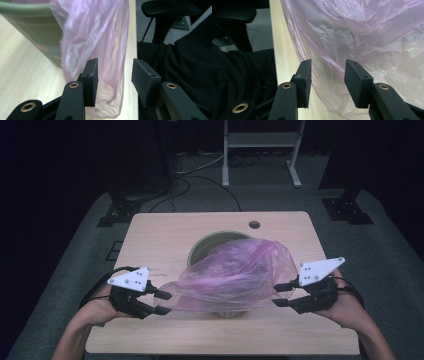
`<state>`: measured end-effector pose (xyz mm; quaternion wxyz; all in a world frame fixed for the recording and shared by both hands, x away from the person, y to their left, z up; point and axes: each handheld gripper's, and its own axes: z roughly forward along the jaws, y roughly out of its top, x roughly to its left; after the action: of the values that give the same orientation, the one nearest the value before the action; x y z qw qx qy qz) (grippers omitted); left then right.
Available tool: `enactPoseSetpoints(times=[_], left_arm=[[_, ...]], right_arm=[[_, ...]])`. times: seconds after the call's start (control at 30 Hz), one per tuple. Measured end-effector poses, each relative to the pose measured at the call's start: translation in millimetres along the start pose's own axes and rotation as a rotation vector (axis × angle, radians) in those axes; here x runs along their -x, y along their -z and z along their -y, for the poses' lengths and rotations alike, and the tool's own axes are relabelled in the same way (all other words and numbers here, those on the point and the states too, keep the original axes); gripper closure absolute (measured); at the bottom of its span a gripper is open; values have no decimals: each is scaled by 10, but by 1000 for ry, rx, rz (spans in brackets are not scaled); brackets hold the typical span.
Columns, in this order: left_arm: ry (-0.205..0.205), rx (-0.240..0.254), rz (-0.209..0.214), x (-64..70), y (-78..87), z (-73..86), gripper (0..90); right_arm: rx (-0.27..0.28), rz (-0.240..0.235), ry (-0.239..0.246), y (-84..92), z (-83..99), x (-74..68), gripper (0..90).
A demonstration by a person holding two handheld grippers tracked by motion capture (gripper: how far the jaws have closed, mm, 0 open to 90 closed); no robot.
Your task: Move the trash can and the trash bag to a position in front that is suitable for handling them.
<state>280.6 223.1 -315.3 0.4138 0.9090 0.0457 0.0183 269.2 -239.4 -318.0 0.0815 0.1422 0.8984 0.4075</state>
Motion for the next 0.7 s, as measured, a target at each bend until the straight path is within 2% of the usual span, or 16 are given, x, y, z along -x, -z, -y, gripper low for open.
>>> enactPoseSetpoints(times=[0.13, 0.3, 0.47, 0.53, 0.7], left_arm=[[4, 24, -50, -30, 48, -54, 540], [17, 2, -93, -103, 8, -91, 497], [50, 8, -107, -188, -4, -104, 444], [56, 20, -101, -200, 13, -102, 429], [62, 18, -95, -179, 56, -78, 396]], right_arm=[[4, 29, 22, -45, -22, -3, 562], [2, 43, 39, -121, -46, 8, 556], [-18, 52, 50, -198, -34, 12, 571], [-25, 50, 50, -219, -27, 13, 617], [-47, 31, 19, -241, -8, 19, 809]])
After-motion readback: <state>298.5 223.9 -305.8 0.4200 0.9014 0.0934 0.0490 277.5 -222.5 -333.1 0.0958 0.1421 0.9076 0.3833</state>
